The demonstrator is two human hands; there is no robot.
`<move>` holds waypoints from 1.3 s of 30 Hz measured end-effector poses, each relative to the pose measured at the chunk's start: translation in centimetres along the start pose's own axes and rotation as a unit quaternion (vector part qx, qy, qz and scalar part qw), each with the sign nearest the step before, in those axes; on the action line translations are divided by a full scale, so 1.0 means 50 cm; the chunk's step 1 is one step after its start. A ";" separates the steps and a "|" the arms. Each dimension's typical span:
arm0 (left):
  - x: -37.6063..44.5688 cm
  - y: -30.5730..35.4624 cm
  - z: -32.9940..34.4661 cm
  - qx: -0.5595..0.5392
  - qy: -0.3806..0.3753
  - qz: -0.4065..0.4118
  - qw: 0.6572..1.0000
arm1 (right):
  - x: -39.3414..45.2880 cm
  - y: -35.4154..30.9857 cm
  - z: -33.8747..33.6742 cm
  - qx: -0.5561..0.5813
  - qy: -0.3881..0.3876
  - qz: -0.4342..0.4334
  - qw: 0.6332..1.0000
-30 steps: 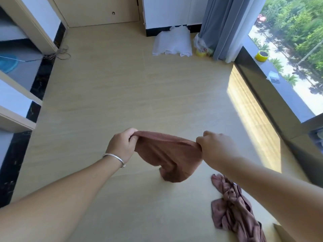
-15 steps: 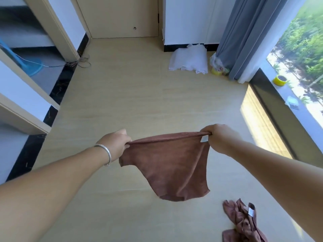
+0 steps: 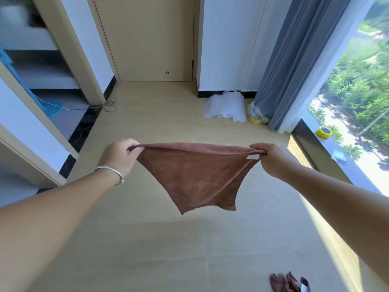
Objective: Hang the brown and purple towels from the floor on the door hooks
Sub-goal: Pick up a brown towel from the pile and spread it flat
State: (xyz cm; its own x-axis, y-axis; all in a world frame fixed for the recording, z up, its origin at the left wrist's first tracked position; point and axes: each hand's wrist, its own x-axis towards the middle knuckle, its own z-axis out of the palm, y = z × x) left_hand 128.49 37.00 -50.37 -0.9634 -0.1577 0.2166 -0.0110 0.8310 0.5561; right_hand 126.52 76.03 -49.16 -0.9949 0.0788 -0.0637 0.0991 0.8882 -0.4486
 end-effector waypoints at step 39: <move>-0.750 -0.432 0.671 0.089 -0.417 -0.099 0.899 | -0.557 0.624 0.821 -0.025 -0.274 0.167 0.947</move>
State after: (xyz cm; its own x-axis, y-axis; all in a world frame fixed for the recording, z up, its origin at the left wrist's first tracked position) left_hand 155.90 42.86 -97.43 -0.8020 0.0814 -0.5917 -0.1762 0.9144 0.3646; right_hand 158.17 82.99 -97.99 -0.7463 0.1243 -0.6539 0.3917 0.8763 -0.2804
